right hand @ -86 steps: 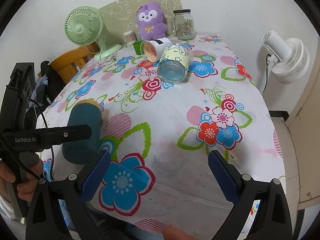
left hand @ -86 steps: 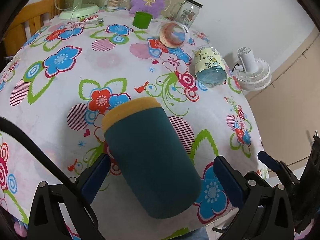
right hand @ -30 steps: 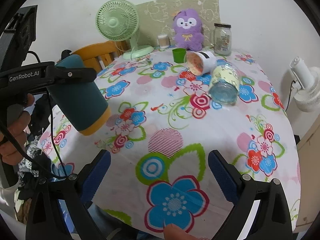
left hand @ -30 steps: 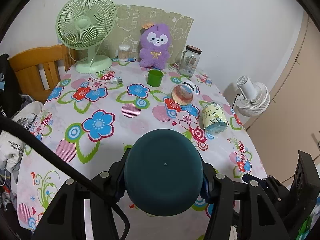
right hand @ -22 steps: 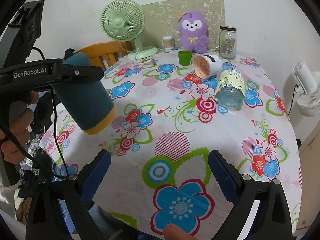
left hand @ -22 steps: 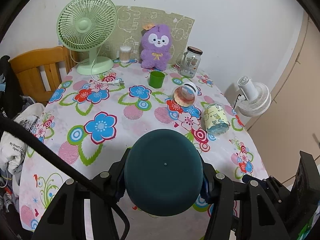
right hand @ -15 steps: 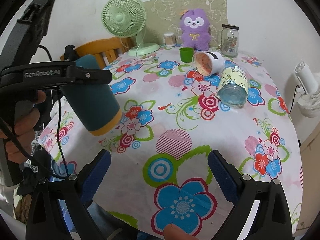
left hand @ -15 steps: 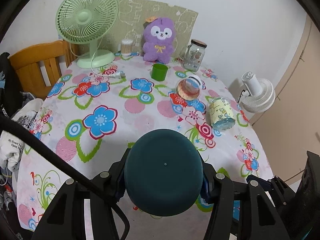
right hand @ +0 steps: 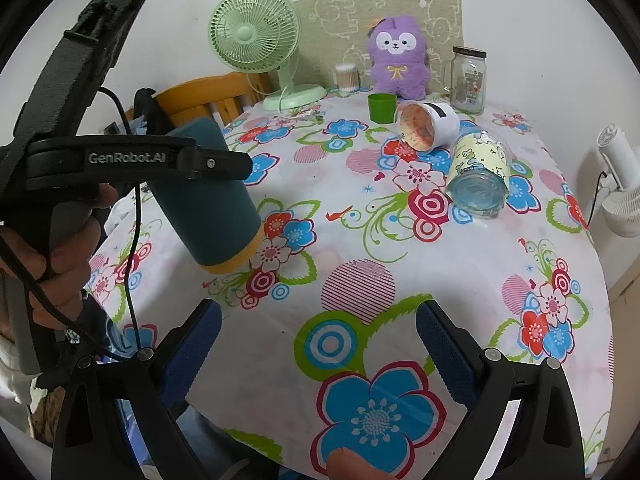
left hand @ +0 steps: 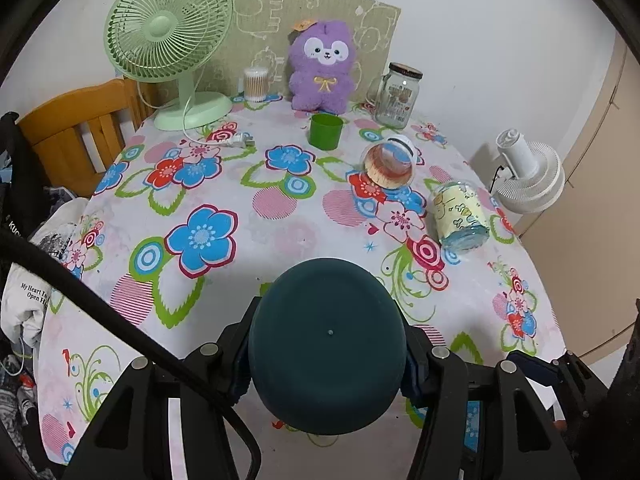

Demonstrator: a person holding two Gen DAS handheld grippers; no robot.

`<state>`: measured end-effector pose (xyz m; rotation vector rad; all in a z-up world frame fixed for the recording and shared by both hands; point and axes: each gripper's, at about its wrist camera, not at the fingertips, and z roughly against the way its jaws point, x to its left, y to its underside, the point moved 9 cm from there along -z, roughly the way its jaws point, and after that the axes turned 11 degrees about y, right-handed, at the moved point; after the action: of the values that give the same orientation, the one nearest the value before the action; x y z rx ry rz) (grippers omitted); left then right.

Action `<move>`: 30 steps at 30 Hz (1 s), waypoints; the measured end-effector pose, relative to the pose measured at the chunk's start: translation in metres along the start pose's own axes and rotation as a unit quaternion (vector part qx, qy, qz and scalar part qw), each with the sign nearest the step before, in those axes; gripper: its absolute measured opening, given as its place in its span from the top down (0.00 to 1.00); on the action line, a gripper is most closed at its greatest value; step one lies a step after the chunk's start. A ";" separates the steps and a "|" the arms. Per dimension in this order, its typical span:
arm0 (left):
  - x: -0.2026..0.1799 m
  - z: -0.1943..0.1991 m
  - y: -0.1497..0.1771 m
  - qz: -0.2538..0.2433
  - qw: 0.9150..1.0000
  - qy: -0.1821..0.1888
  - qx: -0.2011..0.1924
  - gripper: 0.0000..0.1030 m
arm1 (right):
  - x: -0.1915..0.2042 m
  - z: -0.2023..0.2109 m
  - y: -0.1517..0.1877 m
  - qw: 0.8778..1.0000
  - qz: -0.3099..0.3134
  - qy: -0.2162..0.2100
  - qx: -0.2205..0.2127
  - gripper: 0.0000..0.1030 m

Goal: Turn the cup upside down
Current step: 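Rotate the teal cup rim-down with the left gripper and lower it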

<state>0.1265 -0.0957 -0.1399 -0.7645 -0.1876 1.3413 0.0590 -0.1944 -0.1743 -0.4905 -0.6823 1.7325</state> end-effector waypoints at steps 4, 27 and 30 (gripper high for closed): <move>-0.001 -0.006 0.000 -0.008 1.000 -0.007 0.003 0.43 | -0.001 -0.001 0.001 1.000 -0.001 0.001 0.001 0.04; -0.018 -0.029 0.011 -0.017 1.000 -0.002 0.022 0.32 | -0.006 0.002 0.008 1.000 -0.005 0.009 0.006 0.04; -0.018 -0.026 0.010 -0.017 1.000 -0.003 0.020 0.25 | -0.006 0.001 0.008 1.000 -0.006 0.009 0.007 0.04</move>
<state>0.1281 -0.1221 -0.1602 -0.7215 -0.1772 1.3116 0.0536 -0.2021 -0.1789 -0.4917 -0.6595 1.7190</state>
